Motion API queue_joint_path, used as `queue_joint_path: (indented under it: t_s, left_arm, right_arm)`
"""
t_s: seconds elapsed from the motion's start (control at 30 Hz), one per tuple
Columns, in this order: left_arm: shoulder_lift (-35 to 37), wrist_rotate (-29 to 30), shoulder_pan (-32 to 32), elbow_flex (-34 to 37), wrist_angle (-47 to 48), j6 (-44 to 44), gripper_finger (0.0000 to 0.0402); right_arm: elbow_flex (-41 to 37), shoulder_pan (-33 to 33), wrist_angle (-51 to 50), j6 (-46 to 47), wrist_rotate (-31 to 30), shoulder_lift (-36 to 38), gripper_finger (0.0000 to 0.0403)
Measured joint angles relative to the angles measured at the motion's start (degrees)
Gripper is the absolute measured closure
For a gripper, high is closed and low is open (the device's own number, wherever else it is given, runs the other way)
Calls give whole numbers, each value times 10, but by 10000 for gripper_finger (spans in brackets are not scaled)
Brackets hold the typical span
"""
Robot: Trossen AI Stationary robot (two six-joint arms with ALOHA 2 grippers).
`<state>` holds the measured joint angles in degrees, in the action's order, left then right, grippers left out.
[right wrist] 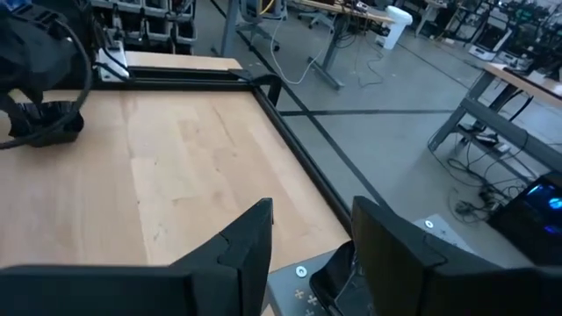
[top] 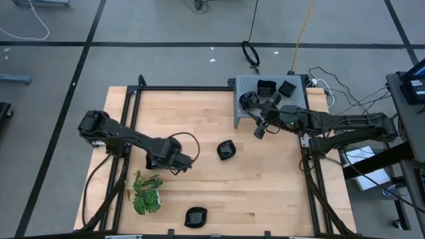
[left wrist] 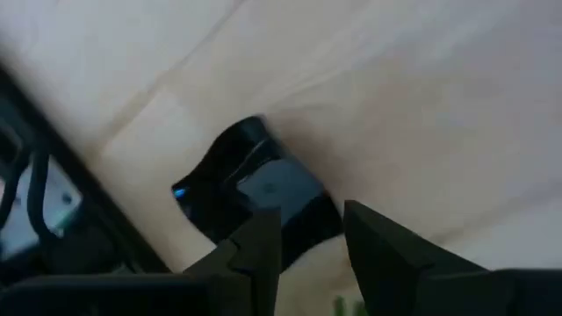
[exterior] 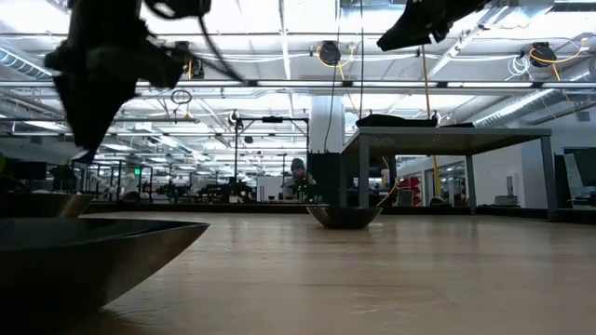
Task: Pick & Place Mini shaped plates
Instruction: Move the distorted square plate to the middle of the table
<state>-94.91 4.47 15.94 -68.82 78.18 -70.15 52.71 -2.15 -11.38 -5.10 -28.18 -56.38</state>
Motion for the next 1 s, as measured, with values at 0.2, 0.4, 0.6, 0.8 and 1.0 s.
queue_joint_path:
  t_s: [0.2,0.4,0.6,0.8,1.0]
  left_arm:
    - [0,-37,-5,78,-48,-96,234]
    - [0,-64,-9,121,-154,-110,203]
    - [0,-46,-9,121,-150,-110,193]
    - [-13,-6,-14,122,-157,-112,192]
    - [-49,-27,-24,138,-157,-114,214]
  right_arm:
    - [0,0,0,-8,0,0,257]
    - [0,0,0,-23,0,0,257]
    - [0,0,0,-23,0,0,257]
    - [0,0,0,-23,0,0,257]
    - [0,0,-1,-23,0,0,257]
